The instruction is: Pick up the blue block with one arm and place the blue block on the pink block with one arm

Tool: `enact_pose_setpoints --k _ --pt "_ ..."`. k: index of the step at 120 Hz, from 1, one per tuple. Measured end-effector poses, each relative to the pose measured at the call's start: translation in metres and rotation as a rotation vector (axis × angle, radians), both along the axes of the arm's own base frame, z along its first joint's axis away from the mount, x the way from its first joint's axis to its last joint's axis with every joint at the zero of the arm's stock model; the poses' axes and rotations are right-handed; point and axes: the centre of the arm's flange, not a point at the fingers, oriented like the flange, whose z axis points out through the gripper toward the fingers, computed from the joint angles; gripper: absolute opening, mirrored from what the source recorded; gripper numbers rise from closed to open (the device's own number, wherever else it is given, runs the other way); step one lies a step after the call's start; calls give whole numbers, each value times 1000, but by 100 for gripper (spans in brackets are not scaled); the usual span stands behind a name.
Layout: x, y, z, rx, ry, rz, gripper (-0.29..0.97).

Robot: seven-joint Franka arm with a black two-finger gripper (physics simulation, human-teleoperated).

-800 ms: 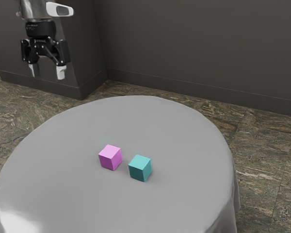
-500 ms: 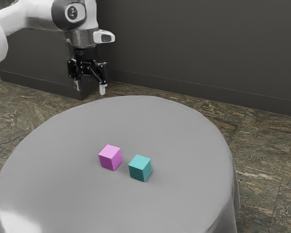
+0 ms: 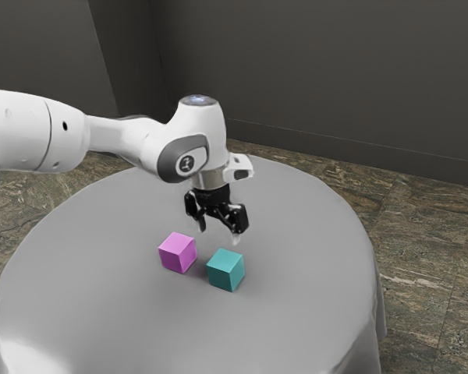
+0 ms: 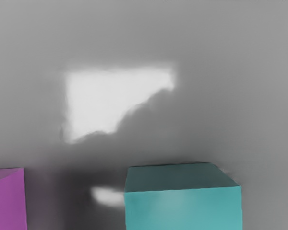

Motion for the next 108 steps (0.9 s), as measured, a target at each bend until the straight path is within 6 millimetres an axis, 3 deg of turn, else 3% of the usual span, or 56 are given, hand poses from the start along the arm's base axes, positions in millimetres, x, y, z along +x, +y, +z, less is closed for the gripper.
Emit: enact_pose_setpoints --k 8,16,23,47,73,108 --pt "-4 -10 -17 1 -9 -6 68" --pt "-18 -11 -44 5 10 2 68" --pt "-22 -12 -55 3 7 13 68" --pt "-15 -15 -66 -12 -30 50 68" --pt "-15 -23 -91 -23 -23 65 66" --pt "-18 -20 -90 15 -22 63 50"
